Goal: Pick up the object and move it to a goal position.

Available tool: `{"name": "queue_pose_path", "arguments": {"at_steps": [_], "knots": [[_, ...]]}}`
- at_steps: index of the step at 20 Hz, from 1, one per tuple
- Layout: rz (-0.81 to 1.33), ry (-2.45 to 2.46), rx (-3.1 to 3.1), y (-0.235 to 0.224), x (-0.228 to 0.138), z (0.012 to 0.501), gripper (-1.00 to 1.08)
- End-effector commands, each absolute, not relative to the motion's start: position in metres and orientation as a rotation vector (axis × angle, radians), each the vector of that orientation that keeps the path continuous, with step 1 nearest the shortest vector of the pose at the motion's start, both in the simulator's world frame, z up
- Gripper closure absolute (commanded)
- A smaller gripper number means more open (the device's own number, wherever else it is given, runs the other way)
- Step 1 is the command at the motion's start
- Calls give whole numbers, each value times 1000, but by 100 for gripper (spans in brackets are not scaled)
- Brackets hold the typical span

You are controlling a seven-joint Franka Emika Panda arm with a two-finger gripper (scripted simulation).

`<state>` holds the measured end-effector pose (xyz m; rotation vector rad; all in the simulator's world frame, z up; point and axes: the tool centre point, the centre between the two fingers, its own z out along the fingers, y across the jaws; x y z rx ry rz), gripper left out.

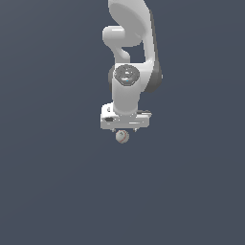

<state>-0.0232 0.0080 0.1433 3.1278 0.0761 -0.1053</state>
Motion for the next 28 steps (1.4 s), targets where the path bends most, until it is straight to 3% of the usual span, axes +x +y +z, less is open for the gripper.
{"name": "queue_pose_path", "arguments": {"at_steps": [1,12,28], "knots": [[-105,76,3128,8,-23,143,-92],[-59,37,3132,-18,-15,152,-92],[-37,278,3123,-11,-30,128,-92]]}}
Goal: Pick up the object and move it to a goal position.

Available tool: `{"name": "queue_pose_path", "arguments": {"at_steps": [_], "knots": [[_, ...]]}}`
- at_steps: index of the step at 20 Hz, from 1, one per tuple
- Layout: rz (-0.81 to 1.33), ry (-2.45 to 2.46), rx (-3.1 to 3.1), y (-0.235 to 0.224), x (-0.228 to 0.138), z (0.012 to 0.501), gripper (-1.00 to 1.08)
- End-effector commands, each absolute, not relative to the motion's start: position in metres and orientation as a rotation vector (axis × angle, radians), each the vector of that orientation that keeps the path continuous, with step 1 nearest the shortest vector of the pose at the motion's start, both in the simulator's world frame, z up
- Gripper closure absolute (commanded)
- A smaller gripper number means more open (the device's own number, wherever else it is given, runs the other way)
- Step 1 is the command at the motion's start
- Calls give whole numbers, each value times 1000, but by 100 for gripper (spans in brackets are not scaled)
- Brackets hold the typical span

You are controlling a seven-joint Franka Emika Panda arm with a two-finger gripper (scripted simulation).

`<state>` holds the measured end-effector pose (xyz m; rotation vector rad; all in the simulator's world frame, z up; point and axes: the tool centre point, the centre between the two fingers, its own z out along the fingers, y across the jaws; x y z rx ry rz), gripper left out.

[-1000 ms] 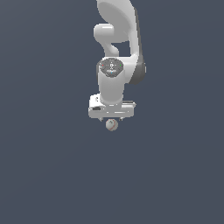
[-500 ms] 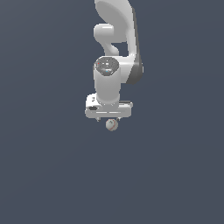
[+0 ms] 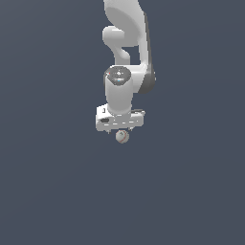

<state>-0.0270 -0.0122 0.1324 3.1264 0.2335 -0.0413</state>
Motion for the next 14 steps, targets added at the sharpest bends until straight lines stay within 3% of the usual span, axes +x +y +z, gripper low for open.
{"name": "queue_pose_path", "arguments": {"at_steps": [1,14], "knots": [[-34,313,3121,-10,-32,125,-92],[-1,606,3082,-2,-53,99,-92]]}}
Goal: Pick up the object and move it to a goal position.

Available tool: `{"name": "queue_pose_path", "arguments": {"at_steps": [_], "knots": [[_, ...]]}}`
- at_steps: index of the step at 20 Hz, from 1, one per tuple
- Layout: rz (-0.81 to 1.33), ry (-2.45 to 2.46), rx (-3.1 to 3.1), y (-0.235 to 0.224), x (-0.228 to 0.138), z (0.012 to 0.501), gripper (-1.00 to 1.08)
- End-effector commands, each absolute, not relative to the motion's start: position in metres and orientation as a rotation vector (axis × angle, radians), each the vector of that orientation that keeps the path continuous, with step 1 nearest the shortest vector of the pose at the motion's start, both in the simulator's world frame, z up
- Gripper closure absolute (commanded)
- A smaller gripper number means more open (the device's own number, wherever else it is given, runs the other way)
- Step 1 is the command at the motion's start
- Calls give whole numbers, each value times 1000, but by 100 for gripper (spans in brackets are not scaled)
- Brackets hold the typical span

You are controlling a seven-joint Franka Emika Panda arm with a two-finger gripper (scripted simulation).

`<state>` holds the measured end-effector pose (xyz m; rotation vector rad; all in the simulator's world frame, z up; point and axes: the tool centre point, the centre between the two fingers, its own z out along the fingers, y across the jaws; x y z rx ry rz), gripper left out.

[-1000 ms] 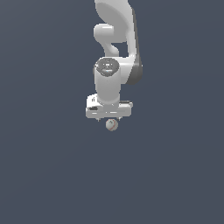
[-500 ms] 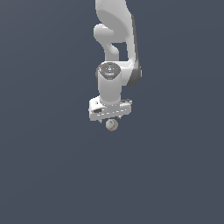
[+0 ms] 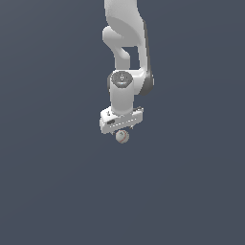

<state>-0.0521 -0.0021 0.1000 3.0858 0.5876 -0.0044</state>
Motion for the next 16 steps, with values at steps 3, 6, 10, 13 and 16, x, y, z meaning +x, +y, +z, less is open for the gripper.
{"name": "queue_pose_path", "arguments": {"at_steps": [3,6,10,13,16], "knots": [[0,617,3080,-1,-54,98,-92],[-2,610,3082,-1,-54,97,-92],[-1,612,3081,-1,-54,86,-92],[-1,614,3081,-1,-55,71,-92],[0,616,3081,-1,-55,58,-92]]}}
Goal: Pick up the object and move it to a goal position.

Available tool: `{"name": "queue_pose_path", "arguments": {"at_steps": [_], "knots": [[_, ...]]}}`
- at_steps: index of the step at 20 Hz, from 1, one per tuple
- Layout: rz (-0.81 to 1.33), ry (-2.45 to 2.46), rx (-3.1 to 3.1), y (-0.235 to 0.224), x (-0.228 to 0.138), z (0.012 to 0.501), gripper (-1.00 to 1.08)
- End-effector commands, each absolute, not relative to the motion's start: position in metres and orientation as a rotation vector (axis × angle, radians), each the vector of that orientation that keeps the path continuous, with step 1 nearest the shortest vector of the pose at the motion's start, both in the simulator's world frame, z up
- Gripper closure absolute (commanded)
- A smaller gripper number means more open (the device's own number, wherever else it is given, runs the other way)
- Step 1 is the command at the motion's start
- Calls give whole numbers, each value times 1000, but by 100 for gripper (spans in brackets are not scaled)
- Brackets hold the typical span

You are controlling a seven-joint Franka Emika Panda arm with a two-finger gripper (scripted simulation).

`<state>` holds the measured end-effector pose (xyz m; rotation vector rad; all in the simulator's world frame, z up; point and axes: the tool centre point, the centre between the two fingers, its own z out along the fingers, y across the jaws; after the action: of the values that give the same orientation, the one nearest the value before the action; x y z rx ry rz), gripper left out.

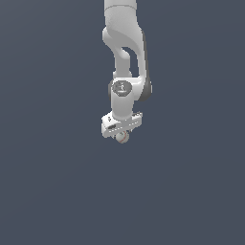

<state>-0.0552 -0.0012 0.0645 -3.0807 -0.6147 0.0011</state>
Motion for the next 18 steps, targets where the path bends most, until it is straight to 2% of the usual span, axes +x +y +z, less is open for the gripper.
{"name": "queue_pose_path", "arguments": {"at_steps": [1,6,7,18], "knots": [[0,-616,-3080,-1,-55,55,-92],[0,-617,-3080,-1,-55,48,-92],[0,-617,-3080,-1,-55,48,108],[-2,-616,-3081,-2,-54,49,108]]}}
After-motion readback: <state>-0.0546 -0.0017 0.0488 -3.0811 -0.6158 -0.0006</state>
